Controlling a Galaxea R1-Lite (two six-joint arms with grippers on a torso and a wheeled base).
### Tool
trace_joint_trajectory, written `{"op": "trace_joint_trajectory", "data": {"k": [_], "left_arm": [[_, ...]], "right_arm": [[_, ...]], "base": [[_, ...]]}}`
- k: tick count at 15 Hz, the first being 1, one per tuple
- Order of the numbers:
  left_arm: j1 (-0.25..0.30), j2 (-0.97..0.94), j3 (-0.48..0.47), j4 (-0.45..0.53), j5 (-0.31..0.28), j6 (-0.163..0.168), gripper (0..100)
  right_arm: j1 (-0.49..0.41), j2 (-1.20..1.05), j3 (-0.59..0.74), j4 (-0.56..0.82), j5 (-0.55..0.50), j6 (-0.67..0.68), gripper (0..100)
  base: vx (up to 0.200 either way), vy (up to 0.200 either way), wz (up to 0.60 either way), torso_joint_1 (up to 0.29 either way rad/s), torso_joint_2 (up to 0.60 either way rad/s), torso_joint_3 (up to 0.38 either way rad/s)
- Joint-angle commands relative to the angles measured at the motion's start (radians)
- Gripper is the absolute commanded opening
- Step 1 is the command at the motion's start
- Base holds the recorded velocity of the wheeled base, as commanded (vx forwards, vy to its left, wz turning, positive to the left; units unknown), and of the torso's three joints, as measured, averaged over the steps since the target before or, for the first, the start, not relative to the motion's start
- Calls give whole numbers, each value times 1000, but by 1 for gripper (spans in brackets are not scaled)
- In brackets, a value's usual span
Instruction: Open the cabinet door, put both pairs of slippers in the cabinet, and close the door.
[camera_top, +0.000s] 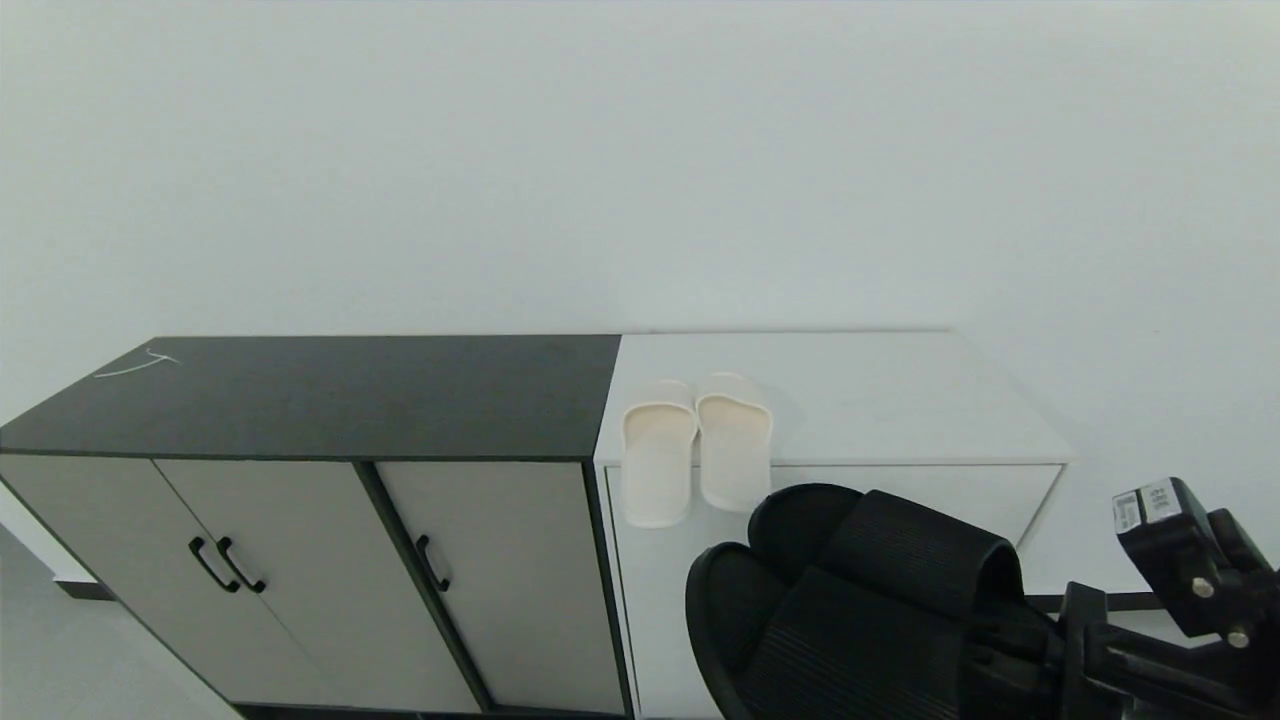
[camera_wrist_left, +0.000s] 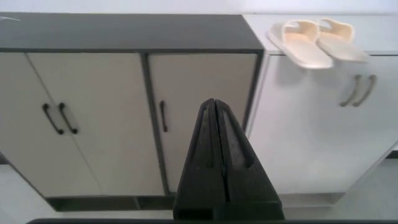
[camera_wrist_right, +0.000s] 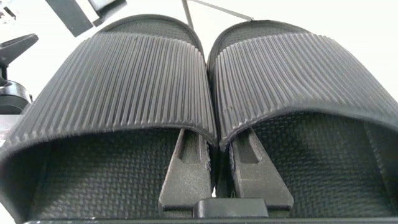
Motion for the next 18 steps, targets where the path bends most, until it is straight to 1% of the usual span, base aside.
{"op": "trace_joint_trajectory", "data": {"k": [1,3,18], "left_arm": [[-1,0,0,0,0,0,0],[-1,0,0,0,0,0,0],[1,0,0,0,-2,1,0]], "right_arm": [[0,3,6,1,3,-7,0],[0,7,4,0,16,-12,0],[-4,5,12,0,15,-35,0]], "base": [[0,200,0,-2,2,7],[0,200,0,10,7,2],[0,200,0,4,3,2]]}}
